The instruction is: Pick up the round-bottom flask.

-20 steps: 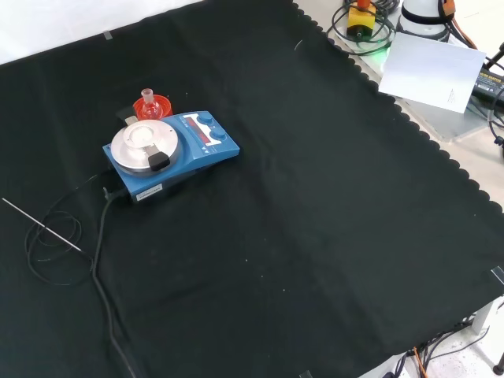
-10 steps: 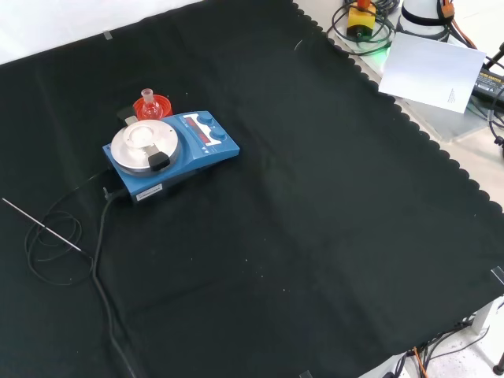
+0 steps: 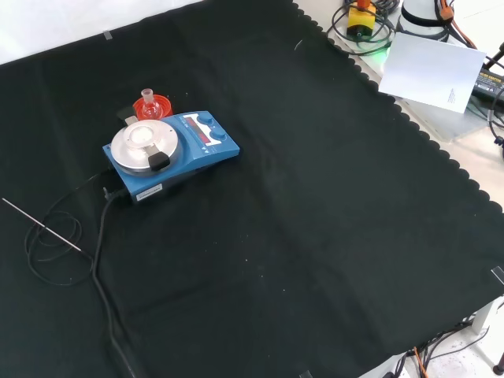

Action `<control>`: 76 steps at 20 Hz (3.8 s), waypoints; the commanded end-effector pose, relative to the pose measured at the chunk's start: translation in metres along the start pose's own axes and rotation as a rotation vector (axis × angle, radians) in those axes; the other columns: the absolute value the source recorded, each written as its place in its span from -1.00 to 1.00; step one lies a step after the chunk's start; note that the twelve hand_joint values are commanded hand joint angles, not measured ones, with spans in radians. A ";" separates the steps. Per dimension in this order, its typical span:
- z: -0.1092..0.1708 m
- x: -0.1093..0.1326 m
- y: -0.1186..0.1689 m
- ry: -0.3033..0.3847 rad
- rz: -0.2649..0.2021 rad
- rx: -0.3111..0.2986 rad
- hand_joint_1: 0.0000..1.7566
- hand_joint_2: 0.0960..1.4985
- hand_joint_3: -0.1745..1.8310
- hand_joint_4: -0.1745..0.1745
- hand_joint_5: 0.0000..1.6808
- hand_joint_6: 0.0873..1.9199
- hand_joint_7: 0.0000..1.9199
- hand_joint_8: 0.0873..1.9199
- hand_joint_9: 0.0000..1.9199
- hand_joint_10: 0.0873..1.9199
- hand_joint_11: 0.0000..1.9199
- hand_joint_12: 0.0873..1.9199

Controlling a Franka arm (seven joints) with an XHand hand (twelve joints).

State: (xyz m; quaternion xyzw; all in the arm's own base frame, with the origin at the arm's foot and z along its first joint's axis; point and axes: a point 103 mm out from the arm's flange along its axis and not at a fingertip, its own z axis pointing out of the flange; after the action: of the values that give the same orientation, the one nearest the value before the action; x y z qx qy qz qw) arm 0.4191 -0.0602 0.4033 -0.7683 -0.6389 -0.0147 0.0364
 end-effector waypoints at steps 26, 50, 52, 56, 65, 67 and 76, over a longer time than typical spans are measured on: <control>0.166 -0.095 0.130 0.174 0.180 0.093 -0.61 0.65 -0.69 -0.36 -0.64 -1.00 -0.97 -0.49 -0.86 -0.28 -1.00 -0.01; 0.258 -0.111 0.144 0.264 0.229 0.154 -0.24 0.42 -0.73 -0.47 -0.49 -1.00 -0.93 -0.43 -0.81 -0.26 -1.00 0.04; 0.264 -0.111 0.144 0.257 0.227 0.149 -0.19 0.39 -0.73 -0.48 -0.46 -1.00 -0.92 -0.42 -0.80 -0.26 -1.00 0.05; 0.279 -0.118 0.146 0.240 0.227 0.152 -0.14 0.30 -0.65 -0.50 -0.41 -1.00 -0.90 -0.41 -0.77 -0.28 -1.00 0.07; 0.286 -0.105 0.152 0.224 0.213 0.146 -0.11 0.04 -0.31 -0.50 -0.39 -0.97 -0.90 -0.40 -0.76 -0.27 -1.00 0.09; 0.289 -0.103 0.154 0.225 0.210 0.138 -0.10 0.03 -0.30 -0.49 -0.38 -0.96 -0.90 -0.39 -0.76 -0.27 -1.00 0.09; 0.294 -0.107 0.158 0.239 0.205 0.135 -0.08 -0.02 -0.25 -0.48 -0.36 -0.92 -0.89 -0.39 -0.76 -0.27 -1.00 0.09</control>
State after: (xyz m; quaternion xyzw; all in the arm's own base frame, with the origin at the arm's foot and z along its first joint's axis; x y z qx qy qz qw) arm 0.5448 -0.1748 0.1007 -0.8191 -0.5462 -0.0606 0.1647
